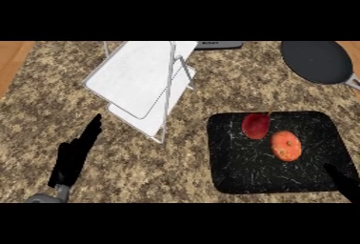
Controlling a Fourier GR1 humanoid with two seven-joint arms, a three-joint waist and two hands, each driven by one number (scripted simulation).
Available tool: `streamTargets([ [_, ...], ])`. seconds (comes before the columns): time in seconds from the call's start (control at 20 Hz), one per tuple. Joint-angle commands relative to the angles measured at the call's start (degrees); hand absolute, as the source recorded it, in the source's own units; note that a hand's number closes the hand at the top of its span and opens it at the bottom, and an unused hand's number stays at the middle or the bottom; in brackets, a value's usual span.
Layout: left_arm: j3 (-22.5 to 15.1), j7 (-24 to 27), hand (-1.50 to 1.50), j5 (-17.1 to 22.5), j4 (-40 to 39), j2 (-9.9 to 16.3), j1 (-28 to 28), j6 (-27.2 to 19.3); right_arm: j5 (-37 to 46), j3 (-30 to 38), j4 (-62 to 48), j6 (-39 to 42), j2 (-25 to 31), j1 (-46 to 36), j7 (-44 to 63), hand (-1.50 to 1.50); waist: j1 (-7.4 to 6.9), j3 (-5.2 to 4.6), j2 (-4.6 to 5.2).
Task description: Pick the squash from the tray and place it in the tiered shelf
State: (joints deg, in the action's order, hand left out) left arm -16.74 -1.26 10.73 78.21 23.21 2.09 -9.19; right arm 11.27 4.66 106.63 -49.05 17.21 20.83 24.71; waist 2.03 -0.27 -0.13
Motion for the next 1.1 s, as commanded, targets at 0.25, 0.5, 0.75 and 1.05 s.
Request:
streamTargets([
  [0.25, -1.4, -0.2, 0.00, -1.1, -0.3, -1.4, 2.3, 1.2, 12.6, -6.2, 4.4, 14.2, 11.4, 4.1, 30.3, -1.50, -3.85, -0.36, 1.30],
  [0.5, -2.3, 0.0, 0.00, -1.7, 0.7, -0.3, 2.1, 2.5, 19.0, -5.8, 2.0, 24.6, 18.8, 4.4, 45.7, -1.50, -5.91, -0.55, 1.65],
  [0.75, -2.7, -1.6, 0.00, -1.5, 1.3, -1.4, 3.6, 2.8, 23.0, -8.1, 2.2, 33.8, 19.5, -7.4, 59.7, -1.50, -6.74, -0.14, 1.11],
  [1.05, -2.6, 0.0, 0.00, -1.7, -1.9, -2.3, 3.7, 3.6, 20.9, -9.4, -6.9, 39.8, 12.4, -19.6, 60.5, -1.50, -6.26, -0.04, 1.12],
])
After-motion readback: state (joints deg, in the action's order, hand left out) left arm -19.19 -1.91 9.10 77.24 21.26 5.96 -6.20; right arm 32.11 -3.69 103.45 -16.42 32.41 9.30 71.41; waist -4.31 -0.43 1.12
